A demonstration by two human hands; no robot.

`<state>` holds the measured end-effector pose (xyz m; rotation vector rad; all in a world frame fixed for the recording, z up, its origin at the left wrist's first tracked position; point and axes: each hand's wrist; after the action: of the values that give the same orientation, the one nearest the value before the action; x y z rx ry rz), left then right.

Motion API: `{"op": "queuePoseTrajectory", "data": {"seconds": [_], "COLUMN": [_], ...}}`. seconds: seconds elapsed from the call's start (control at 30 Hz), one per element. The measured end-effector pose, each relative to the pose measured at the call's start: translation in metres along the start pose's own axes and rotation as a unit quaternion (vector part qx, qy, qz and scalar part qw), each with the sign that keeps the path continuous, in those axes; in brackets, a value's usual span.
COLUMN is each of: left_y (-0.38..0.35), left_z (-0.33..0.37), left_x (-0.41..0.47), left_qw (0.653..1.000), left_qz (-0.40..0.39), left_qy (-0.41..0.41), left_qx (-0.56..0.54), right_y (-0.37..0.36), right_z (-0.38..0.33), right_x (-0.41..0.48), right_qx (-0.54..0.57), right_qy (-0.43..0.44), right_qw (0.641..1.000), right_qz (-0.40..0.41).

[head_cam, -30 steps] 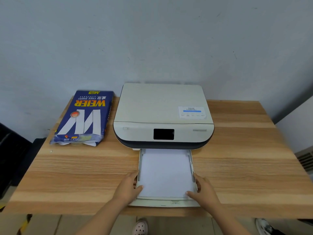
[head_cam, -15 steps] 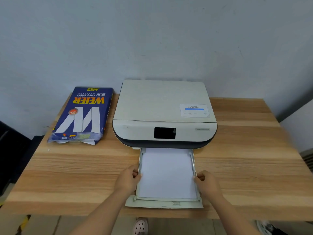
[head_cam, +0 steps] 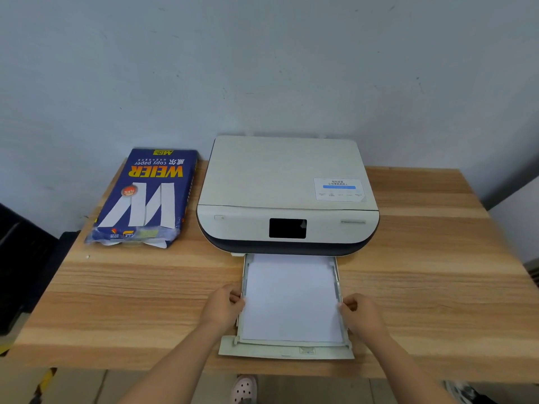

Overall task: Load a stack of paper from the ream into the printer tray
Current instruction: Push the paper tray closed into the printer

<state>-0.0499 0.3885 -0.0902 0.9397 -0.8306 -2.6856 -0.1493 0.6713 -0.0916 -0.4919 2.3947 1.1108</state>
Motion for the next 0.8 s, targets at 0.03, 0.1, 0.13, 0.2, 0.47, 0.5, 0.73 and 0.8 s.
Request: {"op": "queuePoseTrajectory", "data": {"seconds": [0.03, 0.1, 0.13, 0.2, 0.47, 0.5, 0.73, 0.8], "left_y": [0.001, 0.001, 0.001, 0.001, -0.011, -0.012, -0.008, -0.008], "left_z": [-0.001, -0.001, -0.001, 0.003, 0.002, 0.000, 0.001, 0.001], "left_x": [0.001, 0.002, 0.003, 0.005, 0.000, -0.001, -0.002, -0.002], "left_qw": [1.000, 1.000, 0.999, 0.997, 0.993, 0.992, 0.995, 0.995], "left_qz": [-0.001, 0.003, 0.009, 0.022, 0.046, 0.043, 0.006, 0.000], "left_qy": [0.003, -0.004, -0.011, -0.026, -0.040, -0.042, -0.066, -0.067], "left_qx": [-0.008, -0.025, -0.036, -0.066, -0.103, -0.106, -0.079, -0.078], "right_y": [0.001, 0.003, 0.004, 0.002, -0.008, -0.008, -0.010, -0.010], "right_z": [-0.001, -0.004, -0.007, -0.012, -0.009, -0.008, -0.009, -0.008], "right_x": [0.001, 0.002, 0.002, 0.001, -0.005, -0.005, -0.006, -0.006], "right_qx": [0.013, 0.054, 0.078, 0.106, 0.118, 0.126, 0.119, 0.107], "right_qy": [-0.005, -0.003, 0.005, 0.025, 0.053, 0.053, 0.064, 0.069], "right_qw": [1.000, 0.999, 0.997, 0.994, 0.990, 0.989, 0.990, 0.991], "right_qz": [-0.002, 0.005, 0.012, 0.027, 0.060, 0.059, 0.050, 0.044]}}
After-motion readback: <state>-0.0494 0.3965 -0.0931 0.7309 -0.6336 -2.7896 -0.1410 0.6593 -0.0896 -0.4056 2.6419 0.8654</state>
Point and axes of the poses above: each hand's wrist, its own x-axis towards the middle knuckle, its own y-axis out of the back of the hand, z = x × y, and after that the axes turned 8 degrees about -z, right-handed
